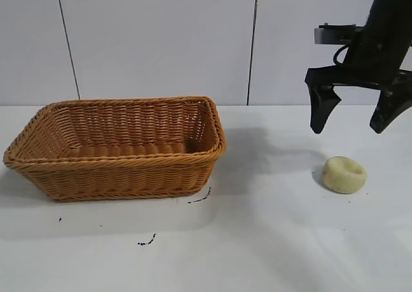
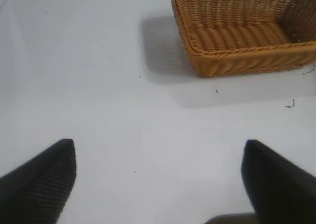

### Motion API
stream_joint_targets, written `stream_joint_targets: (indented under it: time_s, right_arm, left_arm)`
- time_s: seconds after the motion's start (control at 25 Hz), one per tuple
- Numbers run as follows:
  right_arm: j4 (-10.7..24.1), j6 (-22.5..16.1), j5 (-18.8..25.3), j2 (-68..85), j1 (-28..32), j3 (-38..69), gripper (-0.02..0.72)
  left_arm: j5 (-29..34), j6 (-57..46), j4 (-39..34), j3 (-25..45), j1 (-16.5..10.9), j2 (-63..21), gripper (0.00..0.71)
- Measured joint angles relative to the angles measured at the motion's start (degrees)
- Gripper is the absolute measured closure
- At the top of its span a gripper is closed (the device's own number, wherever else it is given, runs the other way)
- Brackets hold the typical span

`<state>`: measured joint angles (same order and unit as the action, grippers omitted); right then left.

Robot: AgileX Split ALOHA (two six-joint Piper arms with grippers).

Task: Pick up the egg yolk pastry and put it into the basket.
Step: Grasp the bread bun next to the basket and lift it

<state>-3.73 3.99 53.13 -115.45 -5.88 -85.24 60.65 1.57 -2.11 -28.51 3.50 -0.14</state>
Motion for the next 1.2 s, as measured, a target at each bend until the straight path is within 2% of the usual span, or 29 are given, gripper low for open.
stream_joint_targets:
  time_s: [0.56, 1.0, 1.08, 1.2]
  right_arm:
    - [0.8, -1.1, -3.6, -8.8, 0.0, 0.0, 0.007]
    - [0.8, -1.1, -2.8, -10.5, 0.0, 0.0, 0.007]
    - [0.8, -1.1, -2.8, -10.5, 0.0, 0.0, 0.045]
    - [1.1, -1.1, -2.7, -10.5, 0.0, 0.0, 0.204]
  left_arm:
    - [0.0, 0.0, 0.0, 0.0, 0.0, 0.0, 0.017]
    - [0.0, 0.0, 0.0, 0.0, 0.0, 0.0, 0.017]
    - [0.0, 0.0, 0.0, 0.0, 0.0, 0.0, 0.017]
    - [0.0, 0.0, 0.0, 0.0, 0.0, 0.0, 0.017]
